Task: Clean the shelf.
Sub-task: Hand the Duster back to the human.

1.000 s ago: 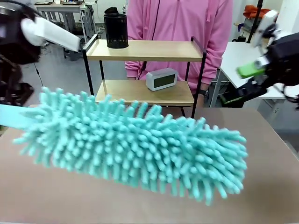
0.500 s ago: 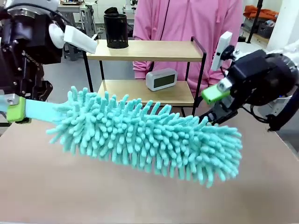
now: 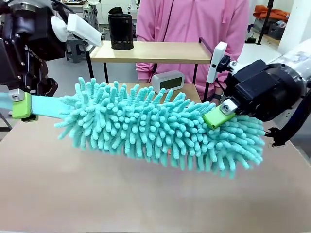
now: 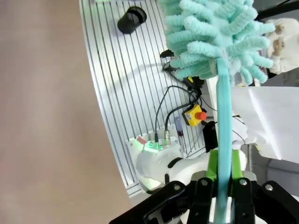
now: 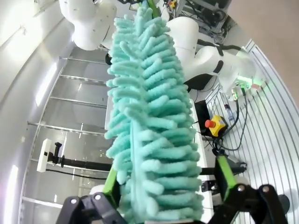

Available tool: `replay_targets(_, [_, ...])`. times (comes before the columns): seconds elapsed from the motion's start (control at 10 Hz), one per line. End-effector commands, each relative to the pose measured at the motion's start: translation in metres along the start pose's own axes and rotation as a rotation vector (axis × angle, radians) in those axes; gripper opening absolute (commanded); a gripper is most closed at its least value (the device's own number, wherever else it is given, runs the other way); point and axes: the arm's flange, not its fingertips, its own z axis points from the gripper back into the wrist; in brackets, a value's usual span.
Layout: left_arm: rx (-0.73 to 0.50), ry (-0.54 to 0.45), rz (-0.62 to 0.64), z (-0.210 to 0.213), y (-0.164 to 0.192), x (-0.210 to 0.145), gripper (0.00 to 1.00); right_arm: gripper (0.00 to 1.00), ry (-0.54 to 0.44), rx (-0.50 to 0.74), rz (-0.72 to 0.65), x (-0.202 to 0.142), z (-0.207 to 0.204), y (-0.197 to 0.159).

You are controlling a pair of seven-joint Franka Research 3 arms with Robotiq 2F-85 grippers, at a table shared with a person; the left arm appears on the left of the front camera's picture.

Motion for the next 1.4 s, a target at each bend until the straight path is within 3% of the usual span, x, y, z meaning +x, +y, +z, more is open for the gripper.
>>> replay_targets(0.0, [-0.006, -0.017, 0.012, 0.0043, -0.0053, 0.0012, 0.13, 1.00, -0.007, -0.011, 0.035, -0.0067, 0.0048, -0.0008])
replay_targets(0.2, [-0.009, -0.015, 0.029, 0.0059, -0.0023, 0.0016, 0.13, 0.94, 0.017, -0.011, 0.048, -0.0081, 0.0079, -0.0024])
replay_targets(0.3, [-0.006, -0.019, 0.034, 0.0061, -0.0007, 0.0024, 0.13, 0.41, 0.034, -0.012, 0.046, -0.0086, 0.0075, -0.0045])
replay_targets(0.4, [0.005, -0.021, 0.043, 0.0060, 0.0002, 0.0026, 0.13, 0.35, 0.046, -0.008, 0.057, -0.0089, 0.0057, -0.0044])
replay_targets(0.5, [0.005, -0.020, 0.048, 0.0058, 0.0009, 0.0026, 0.13, 0.00, 0.047, -0.007, 0.055, -0.0088, 0.0062, -0.0045])
replay_targets(0.6, [0.004, -0.019, 0.052, 0.0053, 0.0015, 0.0025, 0.13, 0.36, 0.050, 0.008, 0.060, -0.0088, 0.0082, -0.0055])
replay_targets(0.7, [0.010, -0.024, 0.060, 0.0058, 0.0022, 0.0019, 0.13, 0.00, 0.051, 0.006, 0.057, -0.0078, 0.0076, -0.0063])
replay_targets(1.3, [-0.002, -0.006, 0.046, 0.0053, -0.0006, 0.0008, 0.13, 0.00, 0.070, -0.002, 0.033, -0.0074, 0.0067, -0.0100])
